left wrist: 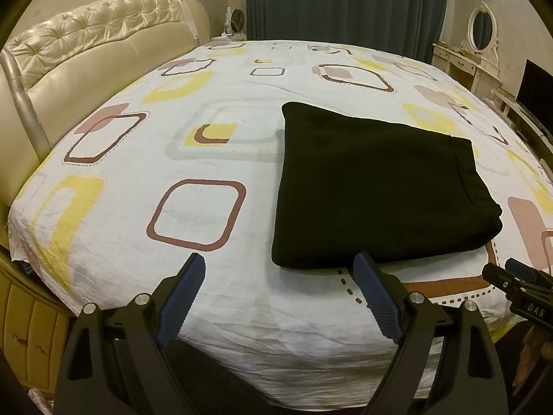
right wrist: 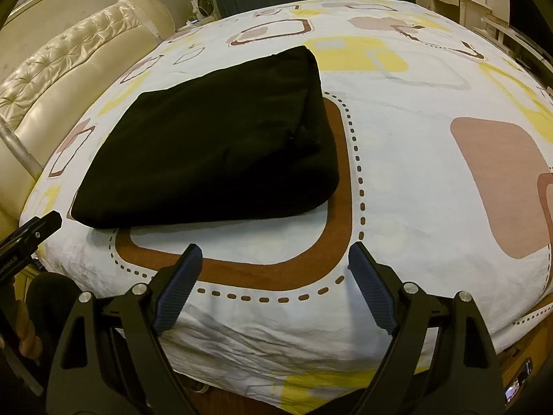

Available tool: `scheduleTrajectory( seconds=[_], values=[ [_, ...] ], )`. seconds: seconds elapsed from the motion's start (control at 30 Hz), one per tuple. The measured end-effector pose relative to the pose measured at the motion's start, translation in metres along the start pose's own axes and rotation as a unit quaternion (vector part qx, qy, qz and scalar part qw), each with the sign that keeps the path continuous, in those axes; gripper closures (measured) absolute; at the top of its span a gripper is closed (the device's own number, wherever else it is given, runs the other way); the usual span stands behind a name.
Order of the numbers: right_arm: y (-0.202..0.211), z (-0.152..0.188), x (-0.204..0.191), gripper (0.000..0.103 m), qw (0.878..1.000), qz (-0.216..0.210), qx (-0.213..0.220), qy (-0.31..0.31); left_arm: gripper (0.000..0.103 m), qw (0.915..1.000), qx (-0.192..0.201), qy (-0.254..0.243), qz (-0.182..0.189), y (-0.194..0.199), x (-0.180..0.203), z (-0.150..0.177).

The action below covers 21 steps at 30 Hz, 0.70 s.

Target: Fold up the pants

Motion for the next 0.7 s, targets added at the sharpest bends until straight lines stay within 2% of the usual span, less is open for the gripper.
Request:
scheduleTrajectory(
  seconds=[0.43,0.6,0.7],
  values=[
    [0.000,0.001,0.000,0.017,1.000,-0.001,-0.002,0.001,0.016,1.0000,0.002,-0.003,0.001,0.001,0.002,-0.001],
    [-0.001,0.003,-0.002,0.017,1.000,-0.003,-0.004,0.003,0.012,0.9995,-0.015,0.019,0.021,0.002,0.001,-0.007],
    [-0.002,0.005,-0.002,0.017,1.000,-0.009,-0.003,0.001,0.012,0.9991,0.012,0.010,0.040,0.005,0.000,-0.027]
  ],
)
Point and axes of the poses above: each gripper's, at about its wrist camera, not at the fingertips, and y roughly against the way its jaws point, x to its right, z to its underside, the point moved 10 cm from there along -y, roughly the way its jaws point, and after that the axes turned 7 degrees about y, right-handed, at the moved point
